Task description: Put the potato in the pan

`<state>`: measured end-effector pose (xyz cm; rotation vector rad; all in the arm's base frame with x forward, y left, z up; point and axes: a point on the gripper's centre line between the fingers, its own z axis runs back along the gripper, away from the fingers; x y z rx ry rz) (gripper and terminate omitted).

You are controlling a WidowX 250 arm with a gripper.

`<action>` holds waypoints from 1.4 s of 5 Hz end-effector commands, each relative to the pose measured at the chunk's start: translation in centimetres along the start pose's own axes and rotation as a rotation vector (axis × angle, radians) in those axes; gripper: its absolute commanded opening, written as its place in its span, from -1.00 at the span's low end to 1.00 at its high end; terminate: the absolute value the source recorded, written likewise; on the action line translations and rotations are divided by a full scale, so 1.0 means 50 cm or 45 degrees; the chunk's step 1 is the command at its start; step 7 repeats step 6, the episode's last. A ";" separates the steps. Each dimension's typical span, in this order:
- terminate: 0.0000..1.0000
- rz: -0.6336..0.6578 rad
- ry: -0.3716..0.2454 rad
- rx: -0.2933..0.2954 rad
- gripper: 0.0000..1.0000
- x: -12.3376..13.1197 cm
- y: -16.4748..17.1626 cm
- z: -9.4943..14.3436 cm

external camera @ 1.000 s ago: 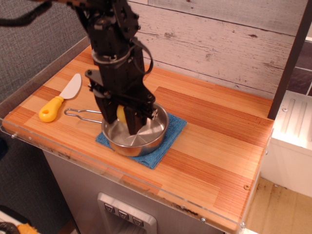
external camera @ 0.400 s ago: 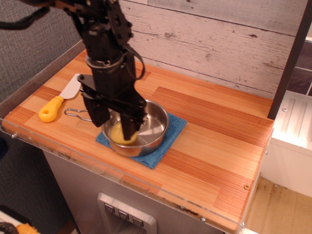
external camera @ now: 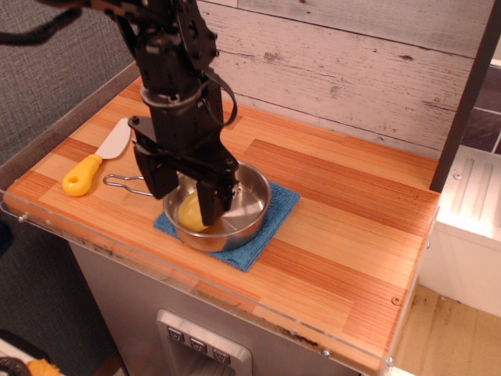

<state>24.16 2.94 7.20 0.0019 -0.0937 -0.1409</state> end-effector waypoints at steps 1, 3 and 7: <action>-1.00 0.064 -0.173 0.039 1.00 0.037 0.093 0.104; -1.00 0.032 -0.108 -0.021 1.00 0.058 0.101 0.085; 1.00 -0.009 -0.098 0.001 1.00 0.050 0.107 0.083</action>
